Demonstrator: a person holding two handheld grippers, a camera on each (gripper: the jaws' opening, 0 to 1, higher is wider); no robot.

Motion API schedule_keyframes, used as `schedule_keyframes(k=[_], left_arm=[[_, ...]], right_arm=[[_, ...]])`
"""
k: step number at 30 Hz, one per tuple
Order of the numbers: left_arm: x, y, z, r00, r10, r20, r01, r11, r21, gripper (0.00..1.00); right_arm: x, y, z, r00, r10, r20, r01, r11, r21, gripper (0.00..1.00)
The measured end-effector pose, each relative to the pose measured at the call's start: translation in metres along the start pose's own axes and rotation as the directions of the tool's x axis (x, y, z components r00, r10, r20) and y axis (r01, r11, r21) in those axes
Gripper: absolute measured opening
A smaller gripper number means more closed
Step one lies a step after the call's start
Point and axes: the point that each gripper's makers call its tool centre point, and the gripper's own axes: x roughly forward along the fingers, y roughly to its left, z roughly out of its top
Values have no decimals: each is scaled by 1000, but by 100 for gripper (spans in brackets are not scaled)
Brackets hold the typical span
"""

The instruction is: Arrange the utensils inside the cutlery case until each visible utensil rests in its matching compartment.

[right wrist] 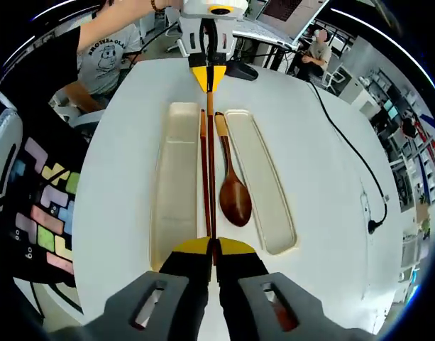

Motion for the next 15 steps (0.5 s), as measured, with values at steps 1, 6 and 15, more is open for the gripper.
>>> schedule_keyframes(k=[1, 6, 15], left_arm=[[0, -3, 0, 1000, -5, -3, 5, 1000, 4, 4], [2, -17, 2, 999, -18, -43, 19, 999, 25, 4], [12, -36, 9, 996, -71, -55, 73, 996, 45, 4]], right_arm=[[0, 2, -1, 1000, 3, 6, -3, 1000, 23, 0], [4, 19, -8, 999, 34, 33, -35, 999, 35, 0], [1, 32, -23, 996, 66, 53, -69, 996, 61, 0]])
